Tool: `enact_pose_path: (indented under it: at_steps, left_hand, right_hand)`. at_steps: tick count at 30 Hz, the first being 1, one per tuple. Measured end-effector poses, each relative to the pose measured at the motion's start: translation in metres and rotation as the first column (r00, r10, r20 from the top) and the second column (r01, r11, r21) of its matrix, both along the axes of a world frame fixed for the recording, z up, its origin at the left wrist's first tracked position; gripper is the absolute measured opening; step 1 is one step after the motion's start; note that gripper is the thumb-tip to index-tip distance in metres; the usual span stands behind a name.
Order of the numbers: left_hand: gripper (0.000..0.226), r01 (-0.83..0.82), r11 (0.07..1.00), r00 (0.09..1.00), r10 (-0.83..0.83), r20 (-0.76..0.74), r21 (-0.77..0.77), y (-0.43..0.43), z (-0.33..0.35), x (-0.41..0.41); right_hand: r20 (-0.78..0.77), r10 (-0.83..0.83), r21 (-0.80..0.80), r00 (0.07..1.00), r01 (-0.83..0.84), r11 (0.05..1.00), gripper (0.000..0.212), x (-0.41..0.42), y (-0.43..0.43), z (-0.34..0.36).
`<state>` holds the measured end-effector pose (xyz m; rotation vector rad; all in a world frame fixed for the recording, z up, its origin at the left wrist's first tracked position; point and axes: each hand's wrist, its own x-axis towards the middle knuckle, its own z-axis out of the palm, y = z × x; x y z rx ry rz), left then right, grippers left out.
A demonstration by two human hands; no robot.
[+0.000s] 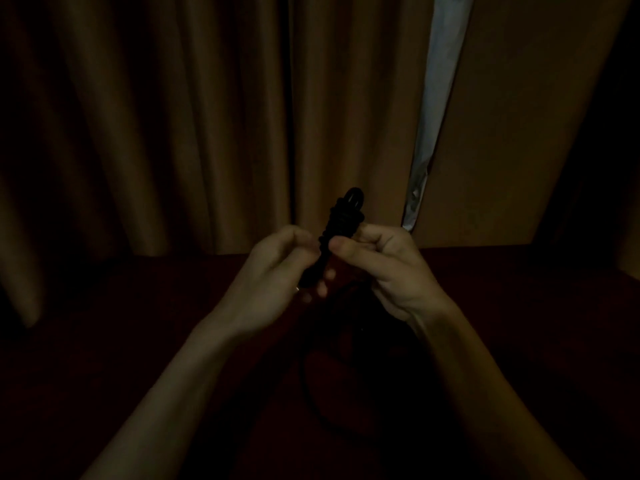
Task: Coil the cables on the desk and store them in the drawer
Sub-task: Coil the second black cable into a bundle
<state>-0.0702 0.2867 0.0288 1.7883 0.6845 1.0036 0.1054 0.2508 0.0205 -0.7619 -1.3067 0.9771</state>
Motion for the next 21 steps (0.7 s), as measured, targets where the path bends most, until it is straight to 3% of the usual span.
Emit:
enact_pose_path:
  at_steps: [3,6,8,10,12,14,16,18,21]
  left_hand:
    - [0.011,-0.119,0.908,0.981,0.169,-0.091,0.401,0.002,-0.003,-0.003]
    - [0.023,-0.089,0.706,0.927,0.317,-0.201,0.702,0.001,-0.007,-0.001]
    - [0.021,-0.070,0.615,0.904,0.371,-0.210,0.785,-0.001,-0.012,0.003]
    - [0.013,-0.083,0.593,0.901,0.389,-0.195,0.801,-0.001,-0.017,0.006]
    - [0.010,-0.102,0.600,0.906,0.386,-0.176,0.794,0.001,-0.018,0.006]
    - [0.015,-0.137,0.666,0.930,0.341,-0.135,0.733,0.002,-0.015,0.005]
    - [0.021,-0.181,0.796,0.951,0.292,-0.105,0.577,0.003,-0.010,0.003]
    - [0.028,-0.190,0.903,0.962,0.249,-0.109,0.386,0.002,-0.007,0.000]
    - [0.032,-0.102,0.992,0.993,0.106,-0.055,0.077,0.005,-0.008,0.003]
  right_hand:
    - [-0.015,-0.094,-0.012,0.996,0.093,0.996,0.012,-0.001,0.002,0.000]
    - [-0.067,-0.096,-0.009,0.993,0.096,0.995,0.005,-0.003,0.003,0.000]
    - [-0.070,-0.138,0.024,0.988,0.140,0.990,0.017,-0.007,0.003,0.000]
    - [-0.035,-0.162,0.014,0.986,0.163,0.987,0.033,-0.009,0.005,-0.003]
    - [0.007,-0.120,-0.038,0.993,0.120,0.992,0.031,-0.007,0.005,-0.005]
    - [0.033,-0.011,-0.041,0.999,0.012,0.999,0.020,-0.002,0.002,-0.004]
    - [0.116,0.077,-0.035,0.990,-0.074,0.997,0.020,0.003,-0.002,-0.002]
    - [0.204,0.068,-0.054,0.977,-0.058,0.997,0.027,0.007,-0.002,-0.003]
    - [0.188,0.063,-0.075,0.980,-0.049,0.996,0.036,0.007,0.004,-0.008]
